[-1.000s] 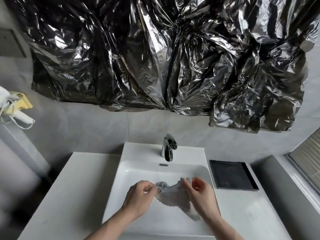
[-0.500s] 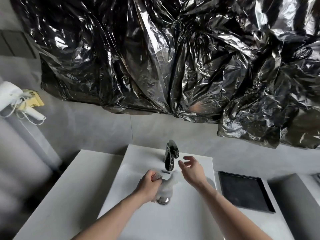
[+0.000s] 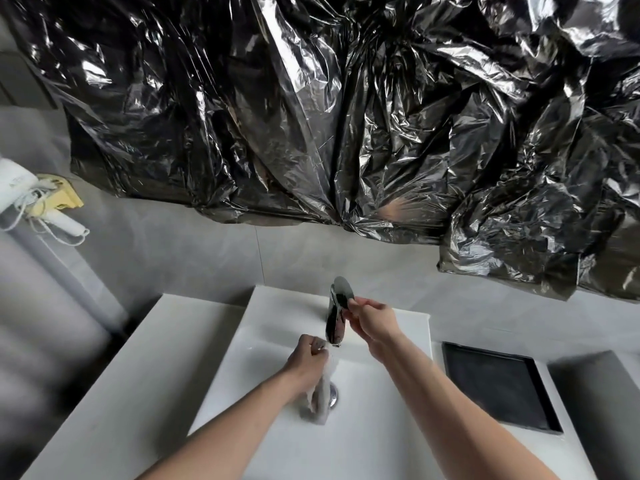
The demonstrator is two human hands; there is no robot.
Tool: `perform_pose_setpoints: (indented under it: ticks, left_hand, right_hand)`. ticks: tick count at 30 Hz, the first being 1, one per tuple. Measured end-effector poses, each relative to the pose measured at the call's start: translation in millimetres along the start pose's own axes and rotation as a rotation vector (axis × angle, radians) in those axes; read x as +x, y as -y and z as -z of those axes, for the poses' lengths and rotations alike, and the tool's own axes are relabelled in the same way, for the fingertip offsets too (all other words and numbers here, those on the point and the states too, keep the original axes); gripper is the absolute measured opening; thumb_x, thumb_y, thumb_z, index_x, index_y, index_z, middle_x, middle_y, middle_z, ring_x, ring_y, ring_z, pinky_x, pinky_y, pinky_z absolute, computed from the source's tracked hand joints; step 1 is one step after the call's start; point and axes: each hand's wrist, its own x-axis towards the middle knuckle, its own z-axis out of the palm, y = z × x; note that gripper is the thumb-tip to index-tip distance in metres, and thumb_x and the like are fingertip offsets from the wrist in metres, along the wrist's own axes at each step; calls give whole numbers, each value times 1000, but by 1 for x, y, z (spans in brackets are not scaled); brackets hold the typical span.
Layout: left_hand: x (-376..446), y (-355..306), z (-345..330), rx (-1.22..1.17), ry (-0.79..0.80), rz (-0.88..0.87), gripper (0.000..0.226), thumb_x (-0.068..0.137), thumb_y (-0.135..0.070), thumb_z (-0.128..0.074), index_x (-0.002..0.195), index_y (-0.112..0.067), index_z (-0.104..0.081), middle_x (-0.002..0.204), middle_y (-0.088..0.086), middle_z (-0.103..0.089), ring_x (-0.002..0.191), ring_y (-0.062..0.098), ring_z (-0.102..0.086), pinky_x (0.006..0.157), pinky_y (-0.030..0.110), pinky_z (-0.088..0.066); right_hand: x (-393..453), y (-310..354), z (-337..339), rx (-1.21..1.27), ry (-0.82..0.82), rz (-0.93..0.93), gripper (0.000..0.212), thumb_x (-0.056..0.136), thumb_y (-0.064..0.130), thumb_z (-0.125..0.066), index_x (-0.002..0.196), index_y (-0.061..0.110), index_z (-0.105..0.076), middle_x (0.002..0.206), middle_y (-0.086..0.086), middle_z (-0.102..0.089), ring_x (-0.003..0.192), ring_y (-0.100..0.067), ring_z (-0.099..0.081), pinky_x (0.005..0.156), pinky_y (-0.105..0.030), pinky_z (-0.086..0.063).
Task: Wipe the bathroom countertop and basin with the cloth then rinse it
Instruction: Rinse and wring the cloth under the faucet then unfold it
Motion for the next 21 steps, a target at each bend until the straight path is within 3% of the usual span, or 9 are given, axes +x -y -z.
perform_pose_setpoints:
  ticks: [3,6,9,11,13,15,16,18,21]
  left_hand:
    - [7,1,-4,-7,-10,10,18,91,-26,-48,108,-22,-50,99,-2,-57,82,11,-51,69,27,-41]
    - [10,-2,-6,-78,-8,50,17,92,-26,-52,108,-21,-52,91,-3,-60,72,10,-56,65,27,-43]
    - [15,-4,-9,-250,33,119,29,88,-20,-61,116,-13,-57,85,4,-68,70,15,-62,63,25,-49]
    - [17,-5,-10,-355,64,140,36,84,-12,-66,117,-1,-60,81,14,-66,64,21,-60,56,24,-47]
    - [23,-4,-9,-448,96,170,39,82,-6,-63,118,9,-59,87,23,-60,65,25,-58,56,28,-46]
    - [23,-5,-7,-533,140,168,22,89,3,-56,109,13,-60,79,25,-58,60,27,-59,55,29,-48]
    - [20,-7,-6,-554,165,165,11,92,4,-55,100,10,-61,71,24,-55,52,26,-56,50,28,-47]
    - [20,-5,-1,-554,163,184,3,90,1,-59,90,-2,-60,71,25,-51,45,24,-51,46,26,-44]
    - [31,12,12,-152,-6,130,19,81,-17,-62,100,-16,-63,93,13,-68,75,23,-64,66,30,-53]
  right_hand:
    - [3,7,-5,86,10,12,9,99,7,-63,101,3,-71,71,-6,-64,57,-11,-57,57,-17,-49]
    - [-5,0,2,79,53,46,17,103,19,-57,107,10,-72,85,-5,-73,71,-15,-67,60,-21,-54]
    - [-9,-39,23,-117,-43,79,17,100,13,-55,109,19,-69,104,-6,-76,84,-21,-70,72,-33,-54]
    - [-5,-78,35,-395,-2,110,42,88,-1,-58,117,28,-61,121,-3,-71,100,-19,-70,87,-36,-56]
    - [-7,-110,36,-554,167,86,62,73,1,-65,126,32,-55,128,6,-65,114,-15,-64,97,-29,-50]
    - [-8,-129,31,-629,262,43,66,63,21,-69,128,25,-61,121,10,-70,112,-11,-65,93,-25,-52]
    - [-9,-132,28,-634,270,59,57,64,26,-68,122,21,-66,113,8,-74,105,-12,-68,87,-28,-55]
    - [-7,-131,24,-621,215,97,23,75,16,-64,96,19,-74,88,6,-77,83,-12,-69,75,-33,-55]
    - [-4,-116,21,-583,96,108,19,80,10,-61,85,21,-76,77,6,-75,75,-12,-66,70,-26,-50]
